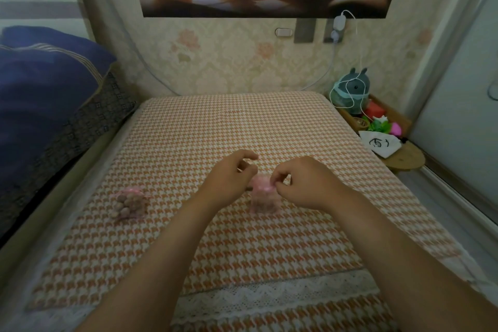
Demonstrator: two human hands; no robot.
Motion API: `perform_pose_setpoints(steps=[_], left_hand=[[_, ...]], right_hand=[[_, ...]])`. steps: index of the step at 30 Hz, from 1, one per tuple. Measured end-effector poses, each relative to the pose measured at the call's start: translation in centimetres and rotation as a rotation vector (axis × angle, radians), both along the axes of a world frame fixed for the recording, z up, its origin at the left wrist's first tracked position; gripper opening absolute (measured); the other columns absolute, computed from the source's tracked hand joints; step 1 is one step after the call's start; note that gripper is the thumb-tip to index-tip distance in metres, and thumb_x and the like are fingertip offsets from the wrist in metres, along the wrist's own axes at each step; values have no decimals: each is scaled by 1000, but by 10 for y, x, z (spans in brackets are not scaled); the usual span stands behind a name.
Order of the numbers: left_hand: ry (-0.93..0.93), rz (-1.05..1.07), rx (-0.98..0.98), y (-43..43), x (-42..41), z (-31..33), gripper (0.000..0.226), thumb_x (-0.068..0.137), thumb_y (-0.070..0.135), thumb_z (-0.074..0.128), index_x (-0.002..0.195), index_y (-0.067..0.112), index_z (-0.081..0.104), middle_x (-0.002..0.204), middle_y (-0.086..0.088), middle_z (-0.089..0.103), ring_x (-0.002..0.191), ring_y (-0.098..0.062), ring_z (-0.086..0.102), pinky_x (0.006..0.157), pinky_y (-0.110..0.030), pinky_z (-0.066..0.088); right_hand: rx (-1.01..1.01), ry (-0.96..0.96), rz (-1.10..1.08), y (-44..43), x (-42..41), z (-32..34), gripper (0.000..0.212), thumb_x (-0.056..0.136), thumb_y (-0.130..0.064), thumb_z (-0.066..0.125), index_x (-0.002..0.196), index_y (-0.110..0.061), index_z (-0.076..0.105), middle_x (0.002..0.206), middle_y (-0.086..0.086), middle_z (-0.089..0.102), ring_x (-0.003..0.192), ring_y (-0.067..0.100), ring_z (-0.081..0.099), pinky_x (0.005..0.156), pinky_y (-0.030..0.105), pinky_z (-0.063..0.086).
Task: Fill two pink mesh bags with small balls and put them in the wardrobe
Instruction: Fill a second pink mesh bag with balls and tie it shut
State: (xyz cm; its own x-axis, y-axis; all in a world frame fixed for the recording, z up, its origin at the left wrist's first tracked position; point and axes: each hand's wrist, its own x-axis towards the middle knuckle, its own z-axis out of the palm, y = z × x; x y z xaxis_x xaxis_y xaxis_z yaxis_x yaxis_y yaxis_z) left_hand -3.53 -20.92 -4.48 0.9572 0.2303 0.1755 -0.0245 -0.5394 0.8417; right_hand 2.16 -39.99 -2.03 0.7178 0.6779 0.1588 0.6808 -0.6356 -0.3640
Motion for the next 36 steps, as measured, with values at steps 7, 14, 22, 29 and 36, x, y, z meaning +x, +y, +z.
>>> perform_pose_setpoints(steps=[7, 14, 22, 29, 36], left_hand=[[113, 60, 337, 25, 7, -31, 20, 91, 18, 63, 107, 25, 73, 103, 7, 68, 87, -13, 64, 79, -24, 49], [136, 57, 441, 21, 14, -46, 11, 85, 18, 67, 94, 23, 73, 92, 4, 69, 85, -15, 64, 71, -25, 48], [7, 193, 201, 14, 12, -20, 10, 86, 32, 70, 94, 27, 65, 89, 14, 65, 83, -6, 62, 75, -25, 50], [-103, -18, 23, -14, 1, 5, 8, 86, 29, 73, 91, 24, 71, 87, 12, 69, 83, -5, 64, 72, -22, 54], [9, -71, 192, -14, -4, 5, 10, 87, 36, 67, 90, 29, 72, 92, 16, 68, 87, 1, 62, 78, -25, 52]], right_hand=[[8, 35, -5, 1, 0, -3, 15, 88, -29, 62, 92, -32, 76, 87, -17, 71, 60, 1, 58, 60, 26, 51], [15, 20, -18, 6, 0, -4, 15, 88, -32, 61, 92, -32, 76, 90, -15, 73, 69, 0, 60, 69, 30, 54], [13, 19, -16, 5, 2, -3, 15, 86, -30, 62, 91, -32, 76, 86, -16, 72, 68, 0, 61, 69, 31, 56], [-10, 3, -3, 3, 2, 0, 17, 85, -33, 62, 89, -37, 78, 82, -21, 69, 65, 0, 57, 58, 24, 44], [-8, 22, -6, 0, -1, 2, 15, 85, -40, 66, 90, -34, 79, 83, -19, 70, 62, 4, 58, 60, 29, 52]])
